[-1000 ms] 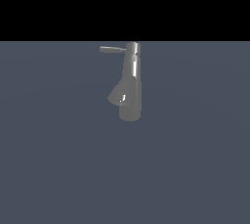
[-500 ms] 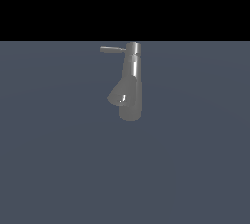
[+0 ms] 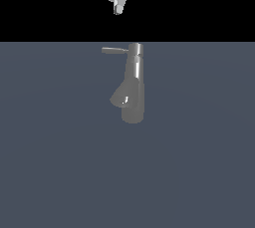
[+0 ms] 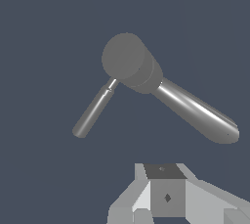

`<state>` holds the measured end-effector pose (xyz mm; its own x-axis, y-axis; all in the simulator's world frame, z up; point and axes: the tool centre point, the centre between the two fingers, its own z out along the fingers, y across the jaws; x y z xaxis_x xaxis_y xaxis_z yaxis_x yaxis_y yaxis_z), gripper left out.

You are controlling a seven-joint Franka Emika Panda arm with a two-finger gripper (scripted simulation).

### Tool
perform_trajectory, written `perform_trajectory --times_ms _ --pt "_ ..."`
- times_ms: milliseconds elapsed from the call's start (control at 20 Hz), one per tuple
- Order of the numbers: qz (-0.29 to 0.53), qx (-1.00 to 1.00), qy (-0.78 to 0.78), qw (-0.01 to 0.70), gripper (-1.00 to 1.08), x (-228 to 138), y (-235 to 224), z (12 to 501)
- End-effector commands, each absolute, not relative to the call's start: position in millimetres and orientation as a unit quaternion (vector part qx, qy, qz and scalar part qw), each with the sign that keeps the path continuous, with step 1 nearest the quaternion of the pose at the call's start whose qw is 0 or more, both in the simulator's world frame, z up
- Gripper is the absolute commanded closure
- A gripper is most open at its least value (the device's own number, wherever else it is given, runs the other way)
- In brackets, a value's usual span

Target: Turn on the faucet by rotating a designated handle.

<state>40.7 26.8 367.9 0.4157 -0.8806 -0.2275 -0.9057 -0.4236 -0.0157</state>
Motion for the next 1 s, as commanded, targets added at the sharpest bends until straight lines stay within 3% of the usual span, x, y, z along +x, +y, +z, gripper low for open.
perform_trajectory --times_ms 0,950 --pt "0.091 -0.819 0.563 0.061 1.08 56 30 354" --pt "0.047 -0.692 0.721 0.009 1.08 140 61 257"
